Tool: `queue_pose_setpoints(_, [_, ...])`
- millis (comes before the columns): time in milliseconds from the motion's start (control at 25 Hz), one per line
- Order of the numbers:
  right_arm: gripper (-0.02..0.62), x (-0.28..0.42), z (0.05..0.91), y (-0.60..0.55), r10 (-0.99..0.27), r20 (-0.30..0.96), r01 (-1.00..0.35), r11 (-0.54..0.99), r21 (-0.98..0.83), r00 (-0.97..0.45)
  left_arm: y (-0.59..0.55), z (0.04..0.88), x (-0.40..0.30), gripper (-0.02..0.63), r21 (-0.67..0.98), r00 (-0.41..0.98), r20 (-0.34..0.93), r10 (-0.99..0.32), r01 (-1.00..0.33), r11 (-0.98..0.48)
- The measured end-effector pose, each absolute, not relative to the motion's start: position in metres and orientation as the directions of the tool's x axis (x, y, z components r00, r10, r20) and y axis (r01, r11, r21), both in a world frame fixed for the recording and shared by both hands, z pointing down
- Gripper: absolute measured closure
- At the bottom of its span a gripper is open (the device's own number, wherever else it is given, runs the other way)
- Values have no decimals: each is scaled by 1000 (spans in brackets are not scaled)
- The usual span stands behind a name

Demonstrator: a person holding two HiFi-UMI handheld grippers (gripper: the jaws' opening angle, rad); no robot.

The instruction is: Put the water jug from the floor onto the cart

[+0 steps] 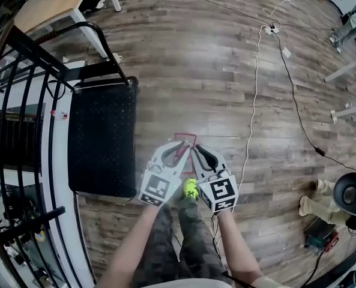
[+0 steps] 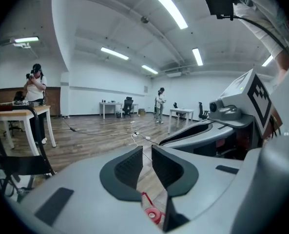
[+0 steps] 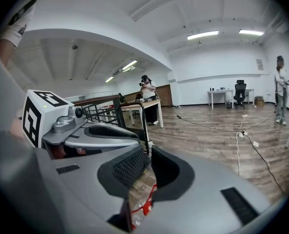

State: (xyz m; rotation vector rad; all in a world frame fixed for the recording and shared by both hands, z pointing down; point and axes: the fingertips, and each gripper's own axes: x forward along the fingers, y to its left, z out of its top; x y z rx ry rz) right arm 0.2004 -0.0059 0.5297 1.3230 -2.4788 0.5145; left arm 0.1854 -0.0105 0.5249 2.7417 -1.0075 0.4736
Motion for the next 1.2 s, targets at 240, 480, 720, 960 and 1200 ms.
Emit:
queue_pose_setpoints(240, [500,207,611,-27,-727,467,-858,483,-174,-504,-33,604,178,506,91,699,393,-597,-676,-732])
queue_pose_setpoints(480, [471,208,669,-42,-710,508,-867,464,-181,-487,-51,662,171,455,78,649,432,-626,-719,-691])
queue_pose_setpoints(720, [441,206,723,-50,-693,552,-875,455,-163,-463,-63,721,160,411,102,608,487,-628,-753,-650])
queue_pose_setpoints(960, [419,213,760,-61,-690,577,-892,415,-181,-438,-66,769,161,374,148,602,546,-583,-754,-640])
queue_pose_setpoints(1200, [411,217,791,-66,-659,619,-890,427,-161,-428,-70,801,164,356,183,598,579,-554,-757,-627])
